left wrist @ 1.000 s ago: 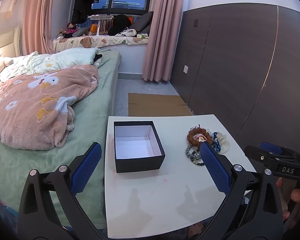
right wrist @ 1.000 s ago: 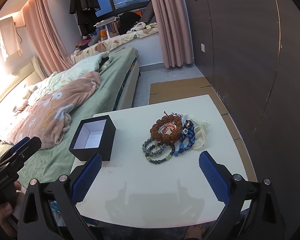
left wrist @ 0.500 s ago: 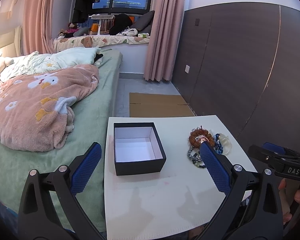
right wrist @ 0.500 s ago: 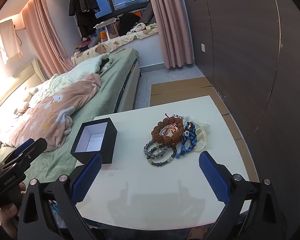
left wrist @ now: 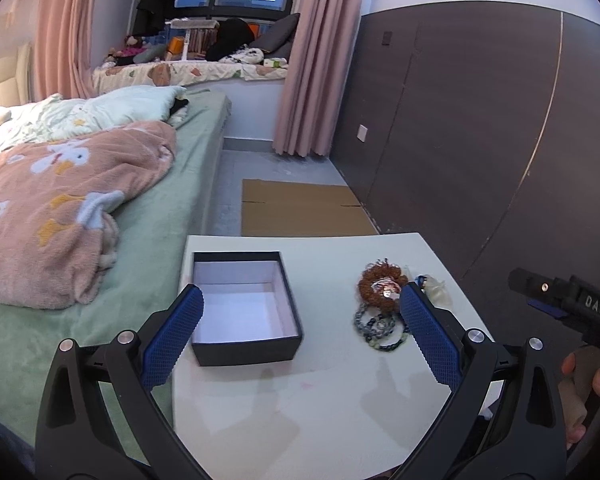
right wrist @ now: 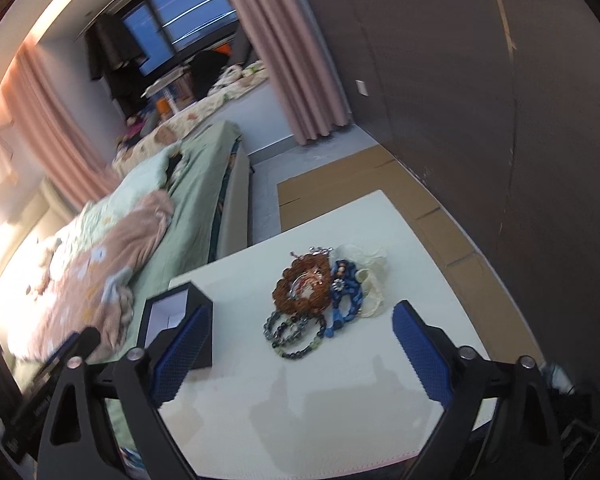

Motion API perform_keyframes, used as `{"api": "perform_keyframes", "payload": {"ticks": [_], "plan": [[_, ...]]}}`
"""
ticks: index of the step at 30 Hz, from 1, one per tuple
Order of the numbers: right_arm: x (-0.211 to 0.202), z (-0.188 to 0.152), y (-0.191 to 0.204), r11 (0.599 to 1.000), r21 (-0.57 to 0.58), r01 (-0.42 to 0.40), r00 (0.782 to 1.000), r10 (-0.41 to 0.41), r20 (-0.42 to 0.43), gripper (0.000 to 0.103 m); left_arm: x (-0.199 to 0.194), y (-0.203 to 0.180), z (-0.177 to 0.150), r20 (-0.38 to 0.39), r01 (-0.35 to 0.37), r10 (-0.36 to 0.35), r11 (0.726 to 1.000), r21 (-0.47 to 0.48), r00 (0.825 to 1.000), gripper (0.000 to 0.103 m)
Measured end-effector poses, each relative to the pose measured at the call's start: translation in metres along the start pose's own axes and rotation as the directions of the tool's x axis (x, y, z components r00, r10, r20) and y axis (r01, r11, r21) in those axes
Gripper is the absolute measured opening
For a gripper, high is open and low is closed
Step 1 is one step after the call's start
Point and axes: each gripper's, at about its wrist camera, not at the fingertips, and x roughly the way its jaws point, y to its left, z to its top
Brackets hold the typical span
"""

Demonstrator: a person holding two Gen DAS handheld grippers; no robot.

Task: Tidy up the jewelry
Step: 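Grasp the brown bead bracelet with the left tool while the right tool grasps the blue bracelet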

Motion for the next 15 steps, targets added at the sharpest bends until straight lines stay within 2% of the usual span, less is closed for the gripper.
{"api": "perform_keyframes", "payload": {"ticks": [5,10,15], "plan": [[0.009,0.008,-0.02,0.995,0.1,-0.008,1.0,0.009,-0.009,0.071,0.022,-0.017,0.0,-0.031,0.043,-0.042,0.999,0.009,0.999,0.096],[0.024,0.012,-0.036,0.983,0.181,-0.028,0.999,0.035,-0.035,0.06,0.05,-0.029,-0.001,-0.094,0.1,-0.1,0.995,-0.005,0.99,0.082],[0.049,0.015,-0.039,0.977,0.21,-0.041,0.995,0.06,-0.084,0.052,0.077,-0.043,-0.003,-0.152,0.138,-0.134,0.99,0.016,0.979,0.072]]}}
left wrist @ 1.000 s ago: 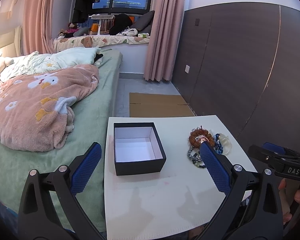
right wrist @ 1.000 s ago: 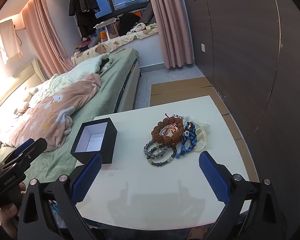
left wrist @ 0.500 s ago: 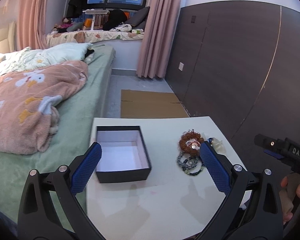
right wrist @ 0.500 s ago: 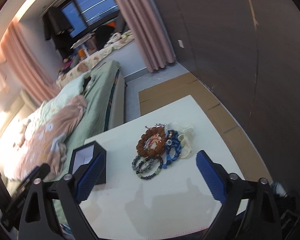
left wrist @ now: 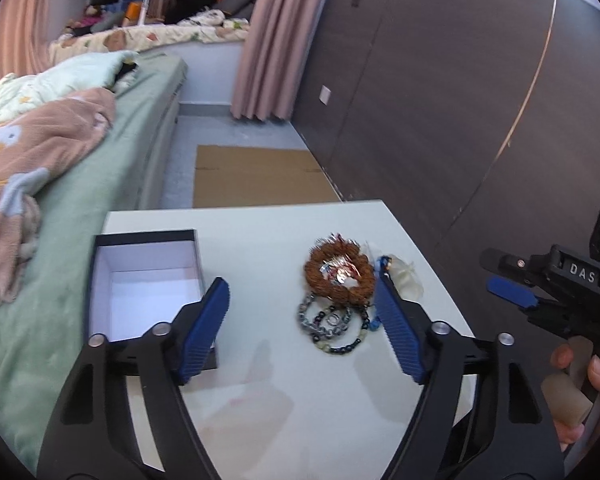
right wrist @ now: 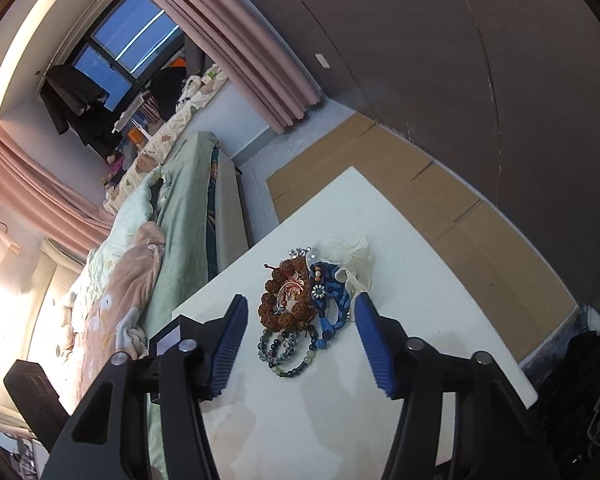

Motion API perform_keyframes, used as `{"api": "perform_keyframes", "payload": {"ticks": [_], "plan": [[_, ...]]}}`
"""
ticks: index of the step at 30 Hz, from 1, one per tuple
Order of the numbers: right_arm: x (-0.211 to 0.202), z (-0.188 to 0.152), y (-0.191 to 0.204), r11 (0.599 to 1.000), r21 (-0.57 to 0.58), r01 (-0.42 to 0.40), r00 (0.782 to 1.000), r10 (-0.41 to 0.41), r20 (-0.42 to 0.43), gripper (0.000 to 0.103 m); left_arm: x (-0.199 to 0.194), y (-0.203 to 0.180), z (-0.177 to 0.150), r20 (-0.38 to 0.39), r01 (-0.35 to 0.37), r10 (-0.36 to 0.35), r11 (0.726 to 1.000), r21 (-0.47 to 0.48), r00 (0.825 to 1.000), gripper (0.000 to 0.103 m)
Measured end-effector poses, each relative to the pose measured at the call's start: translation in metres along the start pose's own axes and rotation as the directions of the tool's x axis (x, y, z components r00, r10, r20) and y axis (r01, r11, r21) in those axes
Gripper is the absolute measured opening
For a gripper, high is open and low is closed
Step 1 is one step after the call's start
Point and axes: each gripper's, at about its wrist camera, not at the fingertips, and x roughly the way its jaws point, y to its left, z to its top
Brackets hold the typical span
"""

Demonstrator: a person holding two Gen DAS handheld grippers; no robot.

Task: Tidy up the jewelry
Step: 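Grasp the brown bead bracelet with the left tool while the right tool grasps the blue bracelet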

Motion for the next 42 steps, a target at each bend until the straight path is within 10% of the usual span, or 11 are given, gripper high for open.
{"api": "perform_keyframes", "payload": {"ticks": [10,22,36,42], "plan": [[0.052,0.009,0.004,1.0,0.009,0.007,0.996,-0.006,-0.091,0.03,0.057,-0.007,0.004,-0.123,0.052,-0.056,0.998,-0.034,0.991,0.046],[0.105,0.012,-0.001,0.996,0.067,0.063,0.983,-0.05,-0.177,0.025,0.121,0.009,0.007,-0.26,0.105,-0.159,0.972,-0.209,0.952,0.043],[0.141,0.009,-0.002,0.991,0.066,0.119,0.976,-0.105,-0.192,0.025,0.144,0.007,-0.001,-0.289,0.053,-0.115,0.975,-0.215,0.951,0.043],[0.142,0.008,-0.002,0.991,0.063,0.115,0.977,-0.101,-0.19,0.012,0.146,0.008,-0.001,-0.309,0.07,-0.136,0.974,-0.217,0.941,0.025]]}}
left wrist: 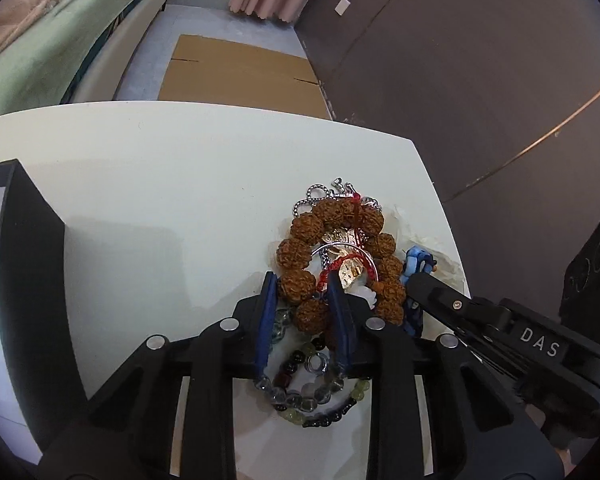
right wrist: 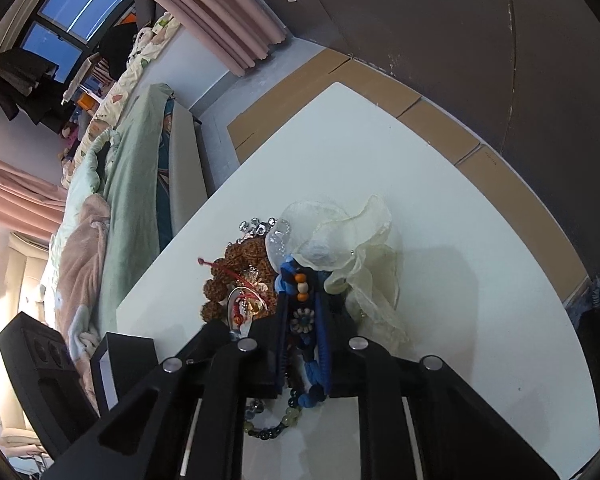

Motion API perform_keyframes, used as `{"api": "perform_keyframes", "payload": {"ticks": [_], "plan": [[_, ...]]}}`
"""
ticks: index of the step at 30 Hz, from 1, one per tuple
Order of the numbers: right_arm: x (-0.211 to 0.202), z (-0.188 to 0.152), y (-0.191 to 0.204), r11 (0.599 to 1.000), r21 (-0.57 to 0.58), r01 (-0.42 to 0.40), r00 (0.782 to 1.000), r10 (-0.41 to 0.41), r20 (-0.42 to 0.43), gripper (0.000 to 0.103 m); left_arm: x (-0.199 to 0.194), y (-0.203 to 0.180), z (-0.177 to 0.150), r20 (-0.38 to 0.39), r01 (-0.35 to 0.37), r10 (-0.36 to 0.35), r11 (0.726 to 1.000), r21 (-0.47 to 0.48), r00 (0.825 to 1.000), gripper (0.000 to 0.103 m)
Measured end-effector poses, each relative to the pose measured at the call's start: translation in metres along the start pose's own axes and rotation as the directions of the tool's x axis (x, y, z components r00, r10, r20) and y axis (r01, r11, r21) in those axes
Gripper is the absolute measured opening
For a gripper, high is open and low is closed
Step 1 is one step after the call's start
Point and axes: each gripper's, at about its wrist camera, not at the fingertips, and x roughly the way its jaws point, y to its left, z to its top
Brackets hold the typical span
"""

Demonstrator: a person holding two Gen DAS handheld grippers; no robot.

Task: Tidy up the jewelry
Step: 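Grasp the brown bead bracelet with the left tool while the right tool grasps the blue bracelet, then carry both bracelets into the black box and open both tools to release them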

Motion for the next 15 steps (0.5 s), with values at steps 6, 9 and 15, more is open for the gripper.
{"api": "perform_keyframes", "payload": {"ticks": [6,9,15], "plan": [[-0.018,-0.001,0.002,0.999,-0.007,-0.052,0.998,0.052,0.023,0.011,-0.023,0.002,0.004,0.052,0.053,-0.053,0.999,-0.001,0.997,0.02],[-0.028,-0.003,0.005,0.996,-0.01,-0.086,0.996,0.087,0.034,0.011,-0.035,0.002,0.005,0.073,0.078,-0.077,0.997,-0.001,0.994,0.02],[-0.046,-0.008,0.011,0.989,-0.026,-0.144,0.988,0.146,0.057,0.012,-0.059,-0.004,0.005,0.131,0.121,-0.121,0.993,0.007,0.984,0.019]]}}
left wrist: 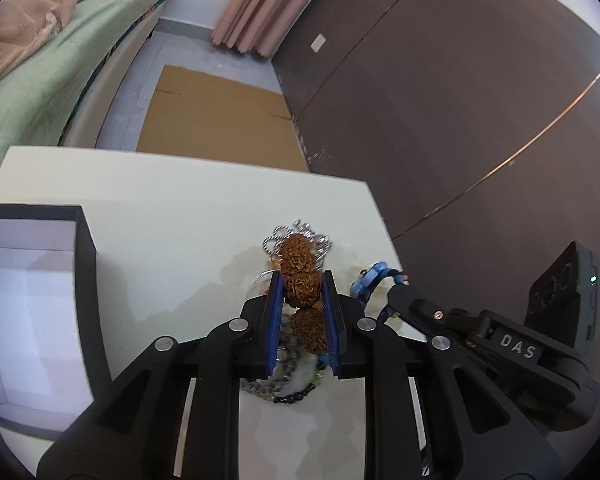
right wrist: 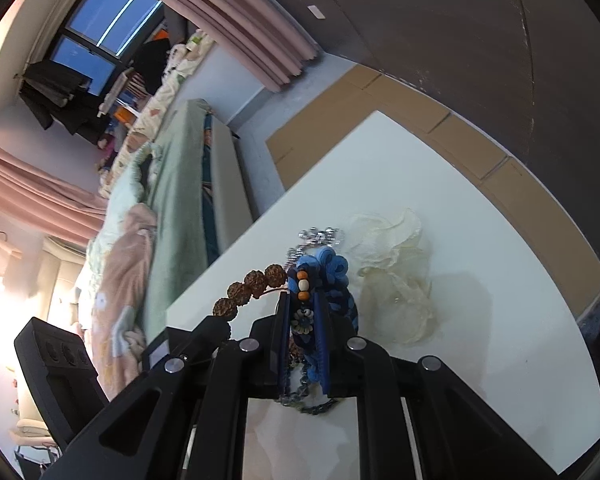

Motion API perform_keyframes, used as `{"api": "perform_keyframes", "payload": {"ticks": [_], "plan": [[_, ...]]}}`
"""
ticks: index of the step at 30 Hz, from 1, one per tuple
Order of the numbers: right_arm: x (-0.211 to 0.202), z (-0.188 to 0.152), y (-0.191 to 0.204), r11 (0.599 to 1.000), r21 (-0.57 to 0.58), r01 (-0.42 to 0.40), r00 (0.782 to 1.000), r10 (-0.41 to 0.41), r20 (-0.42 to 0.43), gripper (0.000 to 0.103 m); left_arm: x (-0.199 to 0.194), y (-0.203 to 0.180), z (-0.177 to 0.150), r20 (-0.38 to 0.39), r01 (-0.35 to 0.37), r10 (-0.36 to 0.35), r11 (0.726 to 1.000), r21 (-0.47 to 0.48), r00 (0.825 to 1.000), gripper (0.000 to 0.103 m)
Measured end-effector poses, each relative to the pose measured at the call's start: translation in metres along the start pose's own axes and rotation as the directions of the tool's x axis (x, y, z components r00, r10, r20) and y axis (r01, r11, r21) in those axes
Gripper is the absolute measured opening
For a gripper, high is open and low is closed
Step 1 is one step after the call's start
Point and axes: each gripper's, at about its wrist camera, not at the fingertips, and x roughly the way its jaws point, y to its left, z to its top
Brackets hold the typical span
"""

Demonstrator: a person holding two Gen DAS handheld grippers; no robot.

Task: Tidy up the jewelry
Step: 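Carry both bracelets into the black box and open both tools to release them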

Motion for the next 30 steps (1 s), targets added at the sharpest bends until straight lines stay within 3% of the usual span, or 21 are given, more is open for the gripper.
{"api": "perform_keyframes", "payload": {"ticks": [13,30], "plan": [[-0.024,-0.021,0.019,0.993,-0.051,-0.103,0.995,0.104,0.013,0.012,-0.068,0.012,0.001,0.124,0.055,-0.052,0.998,-0.017,0.991,0.019],[-0.013,-0.068,0.089,0.945,-0.168,-0.281,0.96,0.279,-0.038,0.012,-0.149,0.053,-0.004,0.249,0.029,-0.009,0.997,-0.076,0.968,0.019]]}}
